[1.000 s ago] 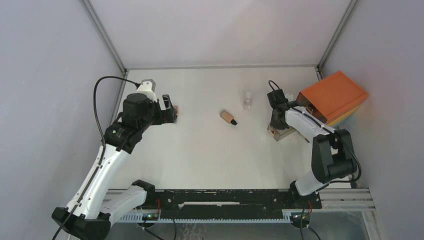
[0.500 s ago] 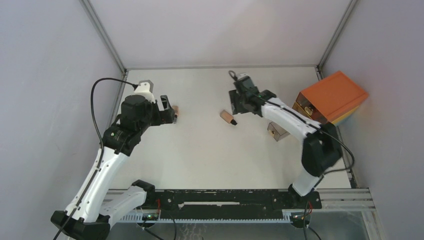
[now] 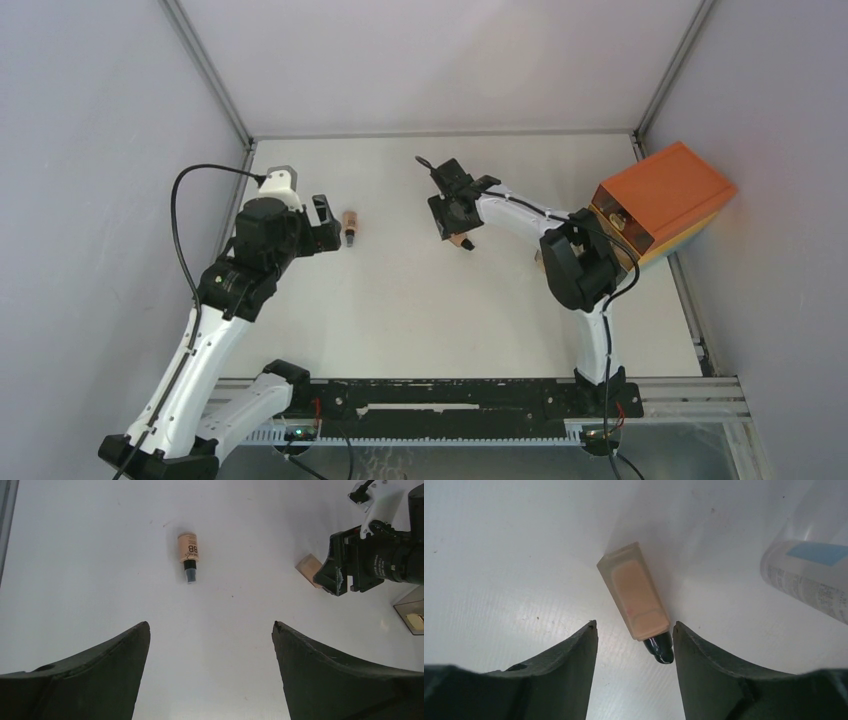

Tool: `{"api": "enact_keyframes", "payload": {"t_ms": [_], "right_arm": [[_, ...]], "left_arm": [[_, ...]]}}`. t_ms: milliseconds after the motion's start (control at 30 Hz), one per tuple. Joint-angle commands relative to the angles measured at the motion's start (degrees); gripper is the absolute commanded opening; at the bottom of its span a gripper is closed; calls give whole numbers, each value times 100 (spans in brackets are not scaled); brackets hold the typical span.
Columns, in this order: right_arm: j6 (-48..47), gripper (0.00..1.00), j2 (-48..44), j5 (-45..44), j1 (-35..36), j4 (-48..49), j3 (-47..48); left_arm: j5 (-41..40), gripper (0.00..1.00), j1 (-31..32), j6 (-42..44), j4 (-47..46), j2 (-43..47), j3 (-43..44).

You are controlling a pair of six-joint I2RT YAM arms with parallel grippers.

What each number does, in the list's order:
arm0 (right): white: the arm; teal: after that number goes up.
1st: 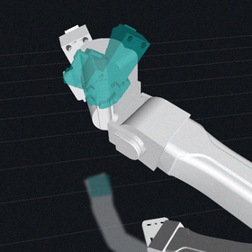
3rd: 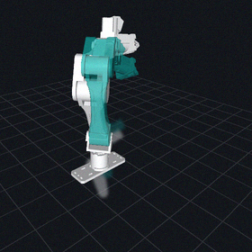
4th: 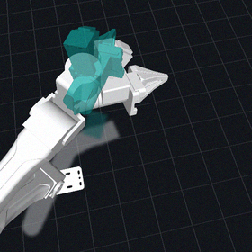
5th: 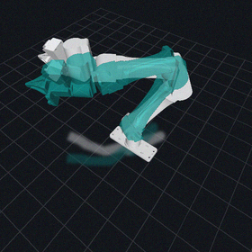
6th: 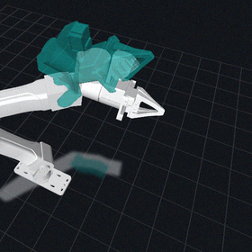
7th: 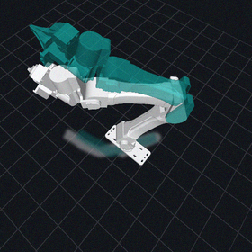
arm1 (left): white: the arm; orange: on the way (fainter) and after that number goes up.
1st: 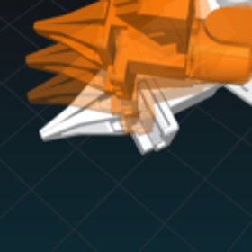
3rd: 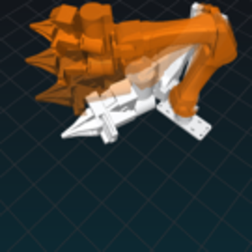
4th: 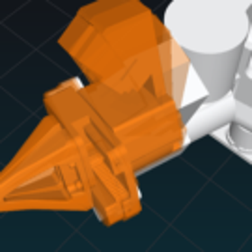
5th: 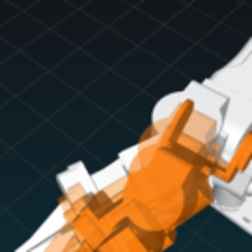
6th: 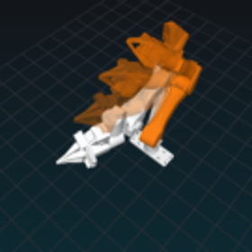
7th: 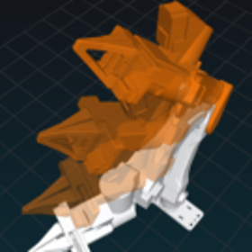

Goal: Organize the makeup
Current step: Pick up the makeup from the center of the board.

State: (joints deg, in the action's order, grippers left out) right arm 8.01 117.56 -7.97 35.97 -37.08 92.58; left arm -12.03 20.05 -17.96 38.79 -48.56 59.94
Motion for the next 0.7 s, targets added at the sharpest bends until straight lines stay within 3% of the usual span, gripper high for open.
{"api": "enact_keyframes", "payload": {"t_ms": [0,233,433,567,667], "right_arm": [[-1,63,178,92,-86,61,226],[27,56,455,118,-131,121,391],[300,22,373,223,-212,-5,531],[974,12,-515,114,-372,-213,275],[2301,11,-1453,-342,-651,-561,-207]], "left_arm": [[-132,95,-39,-5,-46,89,-114],[-113,95,-37,-3,-55,83,-132],[-126,95,-43,7,-56,97,-115],[-141,95,-37,42,-63,76,-59],[-110,95,-37,60,-109,31,-35]]}}
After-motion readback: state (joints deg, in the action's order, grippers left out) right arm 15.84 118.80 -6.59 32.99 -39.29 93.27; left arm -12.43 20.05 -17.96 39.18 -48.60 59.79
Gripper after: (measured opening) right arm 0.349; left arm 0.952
